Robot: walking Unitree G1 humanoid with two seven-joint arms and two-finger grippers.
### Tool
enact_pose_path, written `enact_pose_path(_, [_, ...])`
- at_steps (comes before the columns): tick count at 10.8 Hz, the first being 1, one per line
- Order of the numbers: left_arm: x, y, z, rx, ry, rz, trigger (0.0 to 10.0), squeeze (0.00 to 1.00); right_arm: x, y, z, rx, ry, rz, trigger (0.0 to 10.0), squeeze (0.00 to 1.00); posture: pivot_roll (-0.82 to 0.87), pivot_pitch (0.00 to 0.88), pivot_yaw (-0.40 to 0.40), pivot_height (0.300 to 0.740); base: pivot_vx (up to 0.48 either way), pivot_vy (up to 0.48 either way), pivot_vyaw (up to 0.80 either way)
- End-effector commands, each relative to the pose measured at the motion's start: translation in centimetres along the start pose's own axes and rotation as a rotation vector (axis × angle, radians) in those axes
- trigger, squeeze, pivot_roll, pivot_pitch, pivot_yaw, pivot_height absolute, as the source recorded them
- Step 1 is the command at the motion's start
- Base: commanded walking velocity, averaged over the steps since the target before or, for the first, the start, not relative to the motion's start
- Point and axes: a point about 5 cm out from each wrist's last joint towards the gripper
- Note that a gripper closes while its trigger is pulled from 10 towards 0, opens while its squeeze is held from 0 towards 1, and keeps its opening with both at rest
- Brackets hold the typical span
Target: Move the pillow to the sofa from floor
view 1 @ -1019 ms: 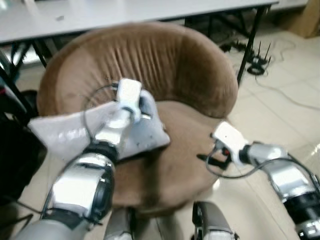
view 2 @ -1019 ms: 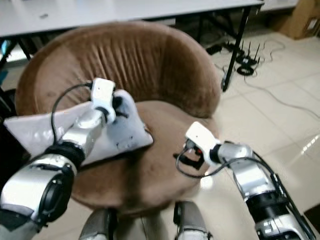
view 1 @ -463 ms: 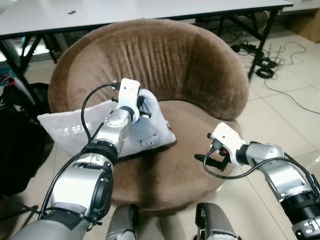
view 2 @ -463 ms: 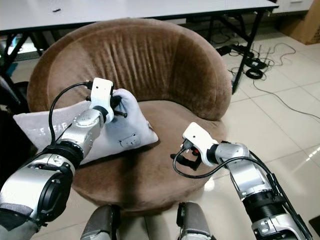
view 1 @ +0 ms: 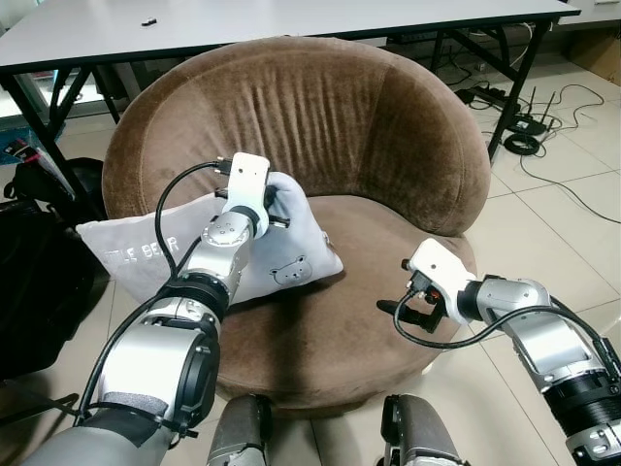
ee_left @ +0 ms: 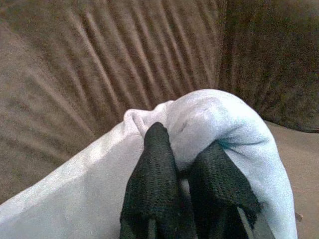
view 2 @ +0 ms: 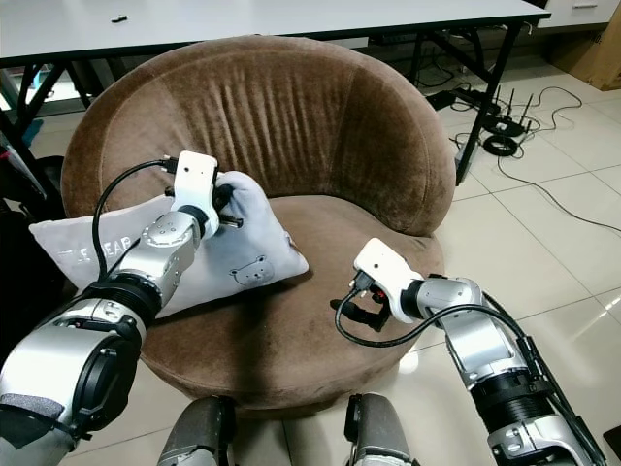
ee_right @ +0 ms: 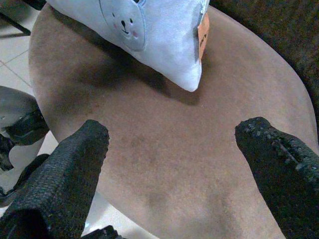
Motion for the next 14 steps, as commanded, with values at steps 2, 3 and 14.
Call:
enact_pose_path(2, [-0.72, 0.41, -0.01, 0.007, 0.034, -0.017, 10.0, 1.00, -0.04, 0.30, -0.04, 0.009, 0.007, 0.018, 10.0, 0.00, -0.22, 0.000, 0.052, 0.615, 0.000, 0.000, 0.00])
enact_pose_path(3, [-0.87, 0.29, 0.03, 0.004, 0.046, -0.009, 10.0, 1.00, -0.15, 0.15, -0.09, 0.007, 0.010, 0.017, 10.0, 0.00, -0.22, 0.000, 0.054, 0.615, 0.000, 0.000, 0.00])
enact_pose_path(14, [-0.59, 0.22, -0.02, -0.008, 0.033, -0.013, 10.0, 0.00, -0.24, 0.09, -0.26, 0.006, 0.012, 0.019, 10.0, 0.00, -0.23, 0.000, 0.055, 0.615, 0.000, 0.000, 0.00])
Point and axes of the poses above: a point about 5 cm out from each wrist's last joint towards the gripper, its own z axis pointing back from the gripper into the wrist, its own y axis along the axis of the wrist's last joint, x = y × z, and after that the axes turned 1 degree about z, right-handed
